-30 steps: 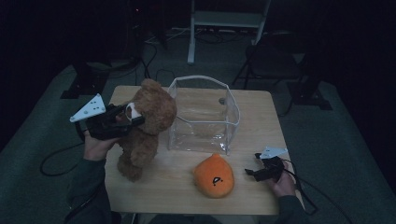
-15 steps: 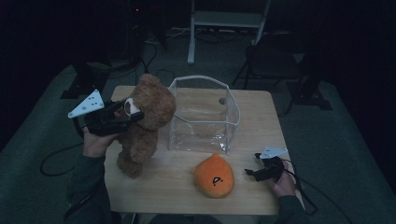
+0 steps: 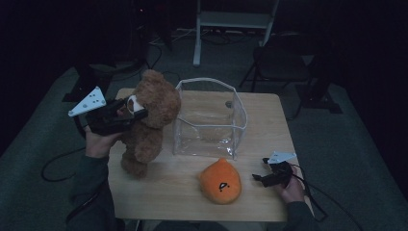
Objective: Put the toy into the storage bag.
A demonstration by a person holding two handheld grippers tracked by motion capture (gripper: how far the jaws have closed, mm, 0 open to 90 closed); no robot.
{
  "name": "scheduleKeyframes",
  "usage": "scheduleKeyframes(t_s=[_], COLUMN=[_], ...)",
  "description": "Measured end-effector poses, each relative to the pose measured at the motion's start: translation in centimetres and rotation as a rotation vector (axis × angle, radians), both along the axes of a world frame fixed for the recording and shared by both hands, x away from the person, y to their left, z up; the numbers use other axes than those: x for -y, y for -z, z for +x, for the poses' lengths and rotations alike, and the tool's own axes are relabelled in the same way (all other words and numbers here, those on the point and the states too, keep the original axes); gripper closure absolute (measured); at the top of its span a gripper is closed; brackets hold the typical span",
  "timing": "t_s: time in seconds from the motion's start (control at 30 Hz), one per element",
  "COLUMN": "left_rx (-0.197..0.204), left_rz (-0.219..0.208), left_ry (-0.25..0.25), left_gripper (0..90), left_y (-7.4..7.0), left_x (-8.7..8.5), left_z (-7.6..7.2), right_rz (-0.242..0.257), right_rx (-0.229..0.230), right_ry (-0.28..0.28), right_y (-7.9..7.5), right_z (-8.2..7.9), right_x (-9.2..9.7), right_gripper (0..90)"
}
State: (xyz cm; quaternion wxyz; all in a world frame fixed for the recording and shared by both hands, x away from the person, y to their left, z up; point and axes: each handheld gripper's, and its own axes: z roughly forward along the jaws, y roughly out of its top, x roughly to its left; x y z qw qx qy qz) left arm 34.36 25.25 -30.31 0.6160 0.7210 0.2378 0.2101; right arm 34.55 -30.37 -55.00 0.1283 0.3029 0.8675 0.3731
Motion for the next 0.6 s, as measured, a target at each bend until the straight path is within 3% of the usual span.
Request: scheduleKeyframes(t_s=[0.6], left_rx=[0.012], left_rz=[-0.011], left_ry=[-0.014], left_gripper=[40.7], left_y=[-1.02], left_x=[0.33], left_z=[0.78], right_rz=[0.000], right_rx=[0.000], right_ry=[0.000], right_y=[0.00], right_z=[0.00], right_x=[0.00], right_gripper=[11.6])
